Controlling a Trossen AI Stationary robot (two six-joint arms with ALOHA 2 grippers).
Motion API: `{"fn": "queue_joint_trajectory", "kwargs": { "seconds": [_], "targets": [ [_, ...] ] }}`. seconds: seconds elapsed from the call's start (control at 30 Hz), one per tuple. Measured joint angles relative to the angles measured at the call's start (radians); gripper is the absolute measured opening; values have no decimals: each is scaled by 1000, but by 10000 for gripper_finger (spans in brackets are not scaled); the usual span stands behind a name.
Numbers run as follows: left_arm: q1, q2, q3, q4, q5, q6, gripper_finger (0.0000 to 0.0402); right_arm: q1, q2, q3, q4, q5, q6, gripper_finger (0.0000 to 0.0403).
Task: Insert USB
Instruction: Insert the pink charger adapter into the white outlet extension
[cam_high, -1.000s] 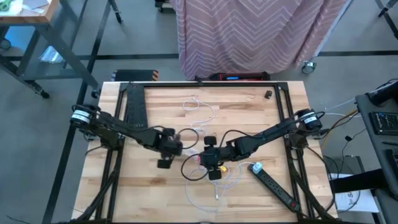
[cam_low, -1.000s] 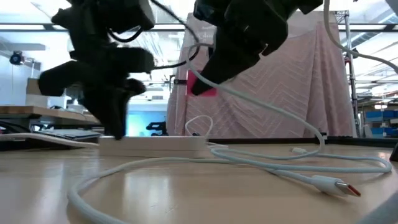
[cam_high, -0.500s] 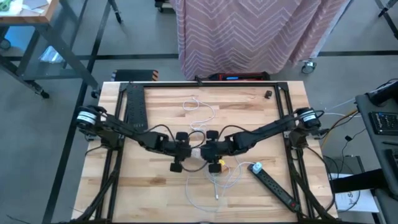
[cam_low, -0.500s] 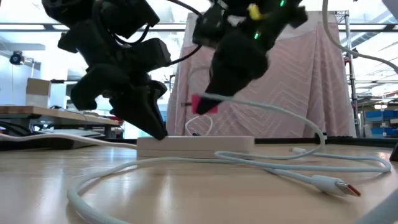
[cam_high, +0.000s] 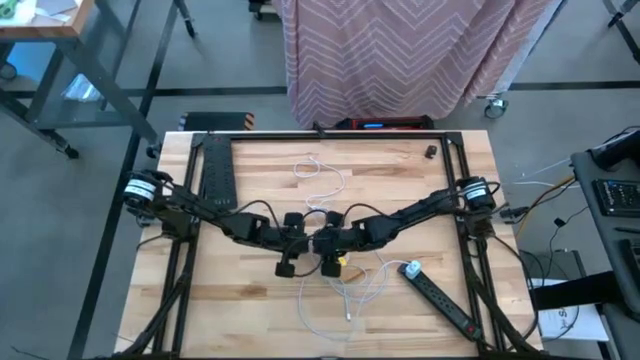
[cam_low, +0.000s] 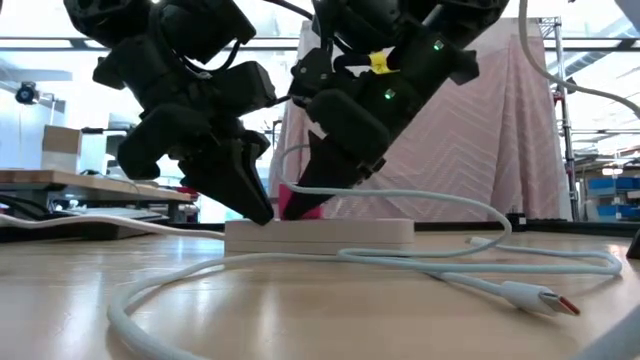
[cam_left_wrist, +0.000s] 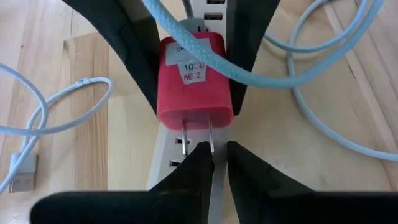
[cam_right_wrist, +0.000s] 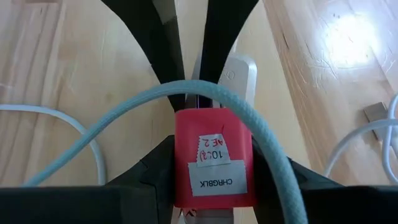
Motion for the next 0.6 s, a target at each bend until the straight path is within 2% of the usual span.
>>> {"fn": "queue_joint_trajectory", "kwargs": {
  "seconds": [0.27,0.37,0.47,0.6],
  "targets": [
    [0,-43,-2,-6,5,0,55,-4,0,-13,-10,-4,12,138],
    [-1,-108,-2,-49,6,5,78,-5,0,-16,-9,-3,12,138],
    [6,-209,-13,-183,-1,10,105,-8,0,-17,-9,-3,12,138],
    [36,-315,-62,-147,-21,-2,147,-9,0,-17,-8,-4,10,138]
  ]
}}
